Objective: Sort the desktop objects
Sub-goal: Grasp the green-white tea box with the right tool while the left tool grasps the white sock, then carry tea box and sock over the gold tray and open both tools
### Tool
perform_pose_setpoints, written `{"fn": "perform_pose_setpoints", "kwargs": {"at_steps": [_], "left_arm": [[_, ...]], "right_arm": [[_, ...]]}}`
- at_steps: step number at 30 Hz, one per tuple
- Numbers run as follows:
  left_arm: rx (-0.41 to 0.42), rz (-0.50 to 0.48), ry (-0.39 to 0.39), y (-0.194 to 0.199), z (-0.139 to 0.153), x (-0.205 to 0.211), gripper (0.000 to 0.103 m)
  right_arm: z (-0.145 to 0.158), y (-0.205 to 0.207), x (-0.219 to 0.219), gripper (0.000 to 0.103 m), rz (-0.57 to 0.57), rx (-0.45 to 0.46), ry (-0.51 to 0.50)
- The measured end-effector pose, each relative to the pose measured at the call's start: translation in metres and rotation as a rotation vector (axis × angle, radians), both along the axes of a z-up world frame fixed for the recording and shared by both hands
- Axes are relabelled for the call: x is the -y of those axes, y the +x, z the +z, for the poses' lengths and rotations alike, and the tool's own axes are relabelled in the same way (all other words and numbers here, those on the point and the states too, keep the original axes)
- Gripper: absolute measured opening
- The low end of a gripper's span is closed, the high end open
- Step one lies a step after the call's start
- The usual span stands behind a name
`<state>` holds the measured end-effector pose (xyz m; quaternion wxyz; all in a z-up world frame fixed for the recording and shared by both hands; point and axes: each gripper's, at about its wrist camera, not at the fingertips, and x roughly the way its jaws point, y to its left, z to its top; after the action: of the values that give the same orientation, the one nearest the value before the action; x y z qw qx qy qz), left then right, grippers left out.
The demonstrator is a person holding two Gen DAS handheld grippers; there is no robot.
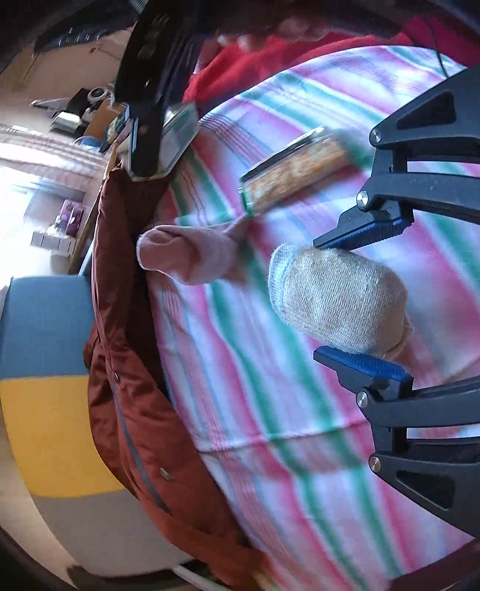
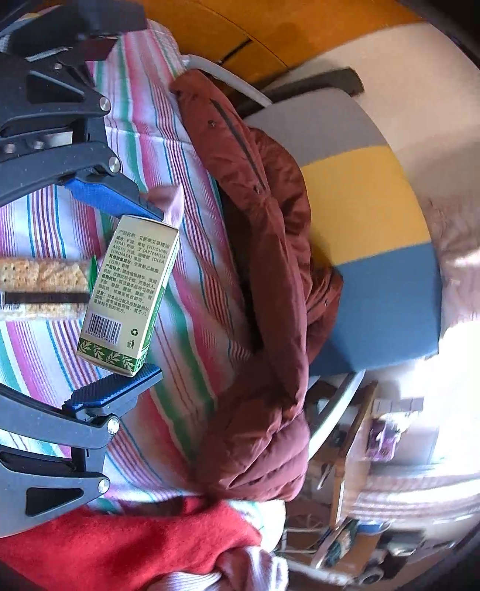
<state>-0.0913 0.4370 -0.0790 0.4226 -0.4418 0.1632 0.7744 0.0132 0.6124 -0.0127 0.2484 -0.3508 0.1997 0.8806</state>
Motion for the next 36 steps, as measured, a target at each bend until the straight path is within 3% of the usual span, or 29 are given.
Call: {"fn": "perform_pose_setpoints", "kwargs": {"at_steps": [10,17,24,36], "left_arm": [[-0.039,0.119,0.040,0.033,0.022,0.071,0.052],[-0.112,0.214,0.067,0.039,0.051,0.124,0.052],[-0.131,0.286,0.060,0.042,0.060,0.171,0.052],[-0.150,0.391,0.071,0.045,0.072,0.234,0.052]], "right_arm": [[0.004,-0.018,0.050,0.077,0.239,-0.050,0.013],[-0.011,-0.035,0.094,0.077,0.392,-0.008,-0.020],[-0.028,-0.044,0.120,0.077,0.431,0.065,-0.027],[-0.024,-0.048,0.173,0.077,0.510,0.129,-0.019]]}}
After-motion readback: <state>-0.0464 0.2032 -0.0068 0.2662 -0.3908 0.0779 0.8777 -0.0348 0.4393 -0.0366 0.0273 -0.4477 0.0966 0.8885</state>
